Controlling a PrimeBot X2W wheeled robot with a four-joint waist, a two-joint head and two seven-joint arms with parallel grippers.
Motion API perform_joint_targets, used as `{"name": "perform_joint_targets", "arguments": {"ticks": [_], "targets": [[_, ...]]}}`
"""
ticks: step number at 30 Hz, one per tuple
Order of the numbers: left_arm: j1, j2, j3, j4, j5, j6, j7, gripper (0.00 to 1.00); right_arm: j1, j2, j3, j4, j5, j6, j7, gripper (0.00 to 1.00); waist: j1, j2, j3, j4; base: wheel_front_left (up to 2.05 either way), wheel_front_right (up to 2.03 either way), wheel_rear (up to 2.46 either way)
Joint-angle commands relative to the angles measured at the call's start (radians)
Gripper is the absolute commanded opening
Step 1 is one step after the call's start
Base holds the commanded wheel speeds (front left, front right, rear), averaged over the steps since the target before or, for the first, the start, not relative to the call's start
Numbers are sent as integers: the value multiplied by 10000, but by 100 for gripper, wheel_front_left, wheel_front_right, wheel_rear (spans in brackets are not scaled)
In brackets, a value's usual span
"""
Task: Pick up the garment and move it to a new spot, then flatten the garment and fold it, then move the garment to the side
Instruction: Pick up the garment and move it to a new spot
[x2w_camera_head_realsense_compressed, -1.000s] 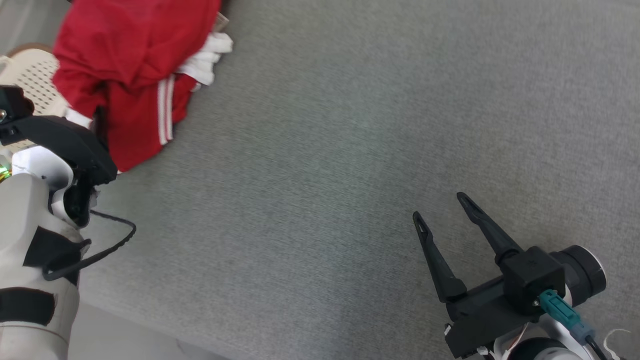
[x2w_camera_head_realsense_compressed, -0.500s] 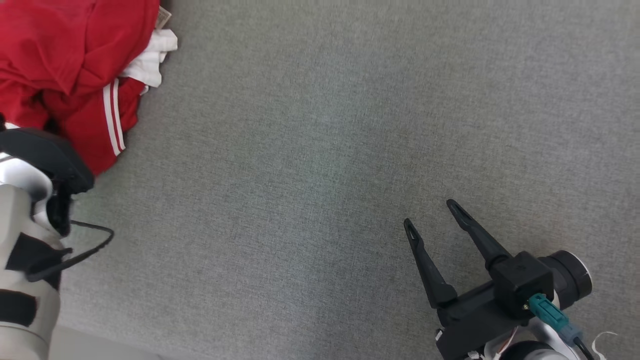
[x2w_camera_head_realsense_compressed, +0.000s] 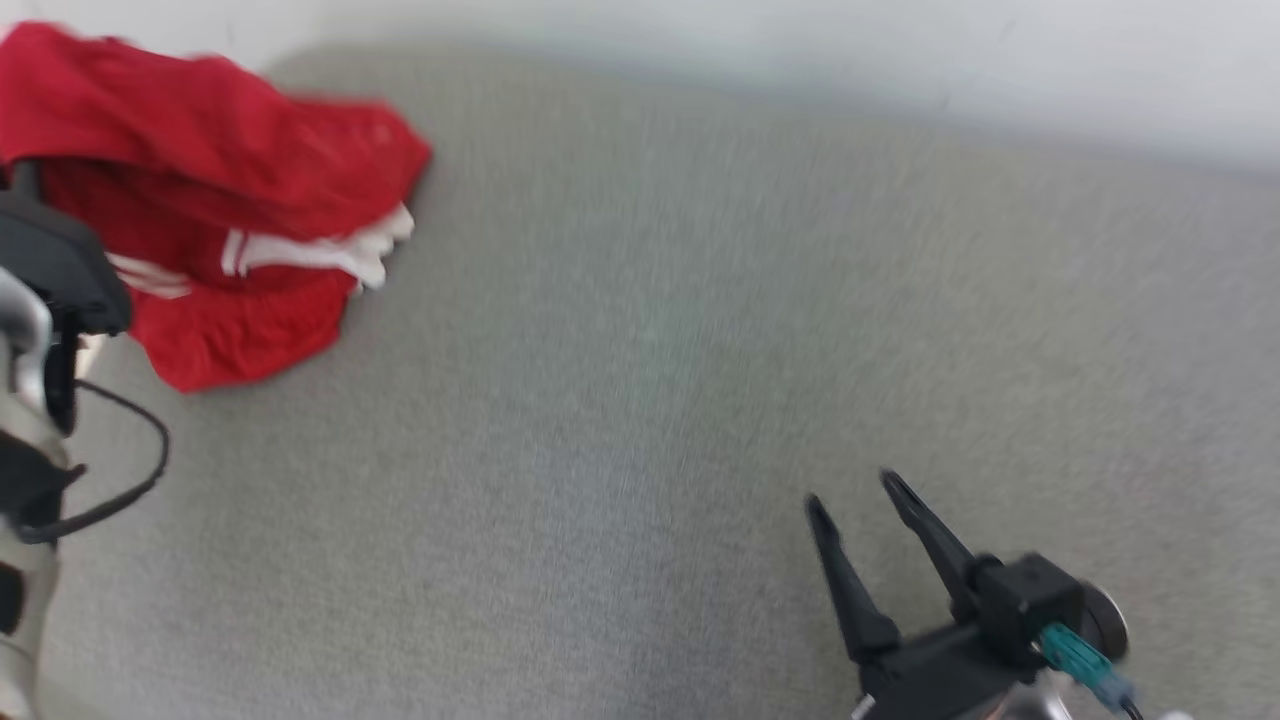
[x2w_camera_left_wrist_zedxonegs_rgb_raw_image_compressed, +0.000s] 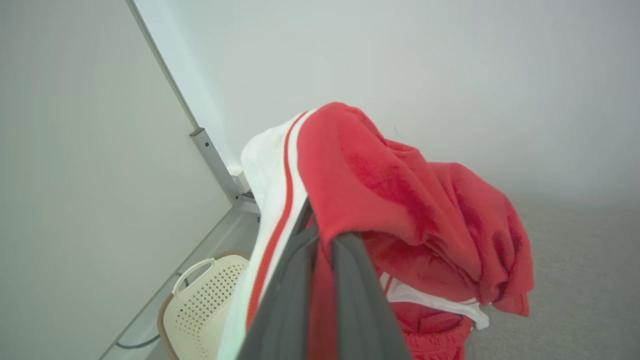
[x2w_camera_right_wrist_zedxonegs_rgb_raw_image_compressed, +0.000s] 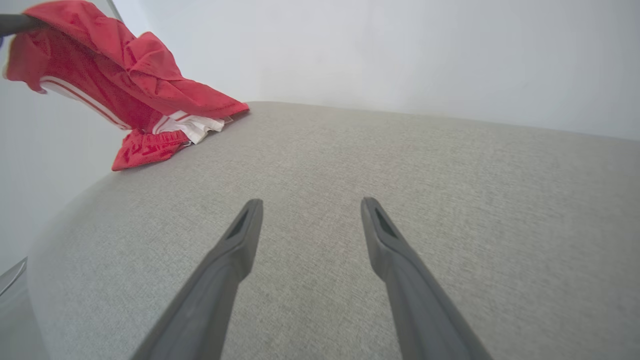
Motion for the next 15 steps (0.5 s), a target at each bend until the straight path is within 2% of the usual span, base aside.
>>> {"name": "perform_joint_targets", "arguments": {"ticks": [1, 5, 10, 15], "targets": [[32, -16, -53, -23, 112, -37, -69, 0, 271, 58, -16, 69, 42, -21, -79, 100, 3, 1, -1961, -428, 0, 0, 0], [-222, -237, -396, -514, 310, -103, -475, 0, 575, 103, -395, 412, 172, -21, -375, 100, 3, 1, -2838, -790, 0, 0, 0], [-229, -1230, -558, -1336, 148, -147, -926, 0, 832, 117, -909, 529, 396, -21, -610, 100, 3, 1, -3336, -1286, 0, 0, 0], [80, -2139, -731, -2050, -73, -238, -1045, 0, 690, 114, -912, 573, 472, -21, -621, 100, 3, 1, -3499, -2200, 0, 0, 0]]}}
